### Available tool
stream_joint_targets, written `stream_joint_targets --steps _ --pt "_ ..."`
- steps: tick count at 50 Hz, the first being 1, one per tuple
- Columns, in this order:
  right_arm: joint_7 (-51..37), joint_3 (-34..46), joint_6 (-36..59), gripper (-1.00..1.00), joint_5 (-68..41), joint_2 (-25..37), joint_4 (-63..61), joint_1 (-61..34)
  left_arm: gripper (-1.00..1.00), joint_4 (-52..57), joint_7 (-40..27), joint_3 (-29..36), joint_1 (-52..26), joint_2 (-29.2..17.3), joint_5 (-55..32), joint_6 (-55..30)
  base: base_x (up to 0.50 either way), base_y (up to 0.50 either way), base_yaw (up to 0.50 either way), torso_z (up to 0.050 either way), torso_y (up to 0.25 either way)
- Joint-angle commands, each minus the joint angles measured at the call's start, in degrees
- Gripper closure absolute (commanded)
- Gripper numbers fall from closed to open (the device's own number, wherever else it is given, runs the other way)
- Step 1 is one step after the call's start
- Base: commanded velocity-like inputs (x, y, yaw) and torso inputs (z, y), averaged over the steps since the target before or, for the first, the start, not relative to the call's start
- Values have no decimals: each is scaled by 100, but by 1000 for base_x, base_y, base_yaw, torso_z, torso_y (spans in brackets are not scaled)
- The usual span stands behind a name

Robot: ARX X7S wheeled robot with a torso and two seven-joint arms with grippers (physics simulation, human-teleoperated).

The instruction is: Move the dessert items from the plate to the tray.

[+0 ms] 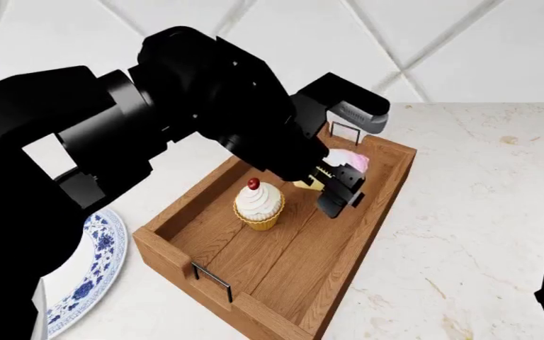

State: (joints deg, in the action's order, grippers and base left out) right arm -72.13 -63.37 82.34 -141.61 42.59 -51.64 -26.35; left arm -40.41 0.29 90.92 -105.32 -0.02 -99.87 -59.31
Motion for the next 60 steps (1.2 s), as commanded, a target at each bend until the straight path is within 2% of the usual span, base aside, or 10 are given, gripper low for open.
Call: stream_joint_targets --steps 1,2,3,19,30,38,47,60 --pt "81 -93 16 -100 25 -7 3 59 100 -39 -51 -10 28 2 -51 28 0 0 0 0 0" --pt "88 -100 17 -100 28 -9 4 65 100 -40 -54 -10 31 2 -52 31 0 0 0 0 0" --pt "94 -106 20 -100 32 -12 3 71 -100 -36 -62 -9 35 2 -50 32 0 0 0 0 0" --pt "190 -226 36 -100 75 -32 1 165 -100 -38 -110 -15 -24 2 -70 44 0 0 0 0 0" --pt "168 -104 -205 -100 105 120 -78 182 -100 -9 -106 10 -689 2 -675 1 0 0 0 0 0" --pt "88 262 -527 -100 200 306 -213 135 -100 -84 -238 -42 -1364 -11 -1342 -129 0 0 0 0 0" --pt "-72 759 -1018 -100 255 588 -412 22 -100 1304 -1737 -586 -1656 -1118 -2448 -21 0 0 0 0 0" --pt "-374 1548 -1694 -100 343 989 -682 -258 -100 3299 -3240 -960 -1780 -2779 -3815 383 0 0 0 0 0"
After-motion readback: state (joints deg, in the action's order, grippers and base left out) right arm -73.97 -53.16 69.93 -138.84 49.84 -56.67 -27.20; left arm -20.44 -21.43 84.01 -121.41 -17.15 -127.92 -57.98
